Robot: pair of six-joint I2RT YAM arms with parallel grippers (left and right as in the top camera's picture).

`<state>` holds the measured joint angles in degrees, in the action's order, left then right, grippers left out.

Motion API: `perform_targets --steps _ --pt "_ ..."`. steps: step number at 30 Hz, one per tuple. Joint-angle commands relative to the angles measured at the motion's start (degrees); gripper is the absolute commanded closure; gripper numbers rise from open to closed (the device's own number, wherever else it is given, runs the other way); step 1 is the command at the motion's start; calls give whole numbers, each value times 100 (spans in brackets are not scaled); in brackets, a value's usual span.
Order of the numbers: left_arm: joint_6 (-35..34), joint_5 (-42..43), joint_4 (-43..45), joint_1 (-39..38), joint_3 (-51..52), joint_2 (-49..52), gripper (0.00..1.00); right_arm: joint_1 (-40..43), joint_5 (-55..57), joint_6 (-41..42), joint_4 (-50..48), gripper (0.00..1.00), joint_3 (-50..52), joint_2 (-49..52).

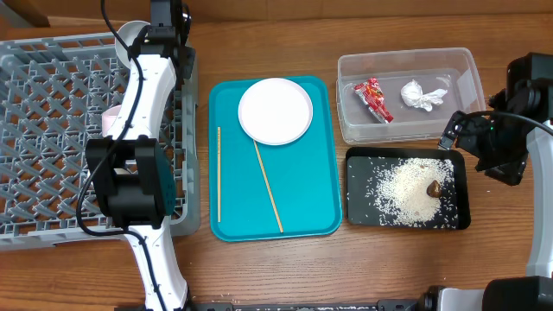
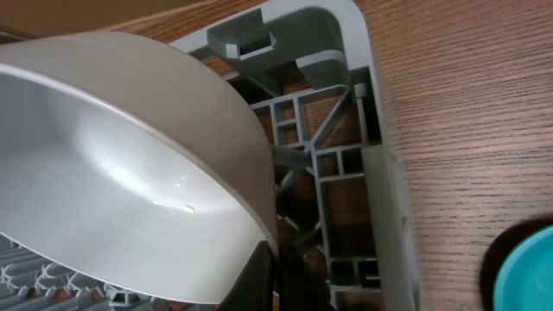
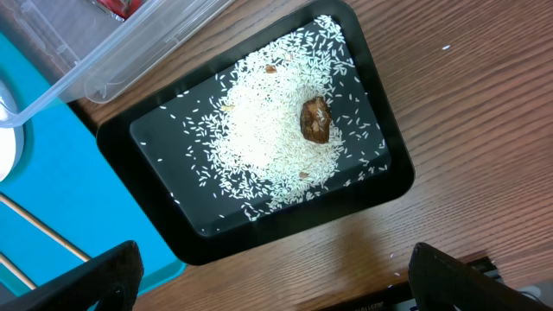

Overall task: Sort waste into correct bins and load items into the dishwasher
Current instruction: 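Tilt and set the metal bowl upright in the rack's back corner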

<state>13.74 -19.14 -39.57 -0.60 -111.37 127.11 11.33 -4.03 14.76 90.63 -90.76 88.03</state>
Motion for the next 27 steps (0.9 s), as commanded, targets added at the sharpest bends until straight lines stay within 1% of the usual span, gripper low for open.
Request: perform_targets --steps 1,4,7,9,10,13,14,19,24,27 --pt "-273 -48 -66 9 -63 -94 96 15 50 -13 -24 0 -151 -92" --pt "-313 472 -227 9 -177 -321 96 15 50 -13 -24 0 -151 -92" --pt "-308 1687 -531 74 -348 -704 96 15 50 -15 -24 0 -151 -92" --pt "-306 3016 -743 275 -365 -1029 96 15 50 -15 -24 0 -151 -92" --pt "-304 3403 -811 358 -365 -1095 96 15 50 -15 -24 0 -151 -92" --pt "-184 4913 -1054 750 -365 -1202 96 15 50 -15 -26 0 -151 -92" --pt "-83 5600 -1178 957 -365 -1204 96 15 50 -15 -26 0 -151 -92" --pt "186 6985 -1497 1700 -356 -1110 96 15 50 -15 -24 0 -151 -92" --pt "372 7827 -1707 2214 -348 -911 96 15 50 -15 -22 0 -151 -92" --pt "455 8535 -1716 2446 -348 -579 96 15 50 -15 -7 0 -151 -92"
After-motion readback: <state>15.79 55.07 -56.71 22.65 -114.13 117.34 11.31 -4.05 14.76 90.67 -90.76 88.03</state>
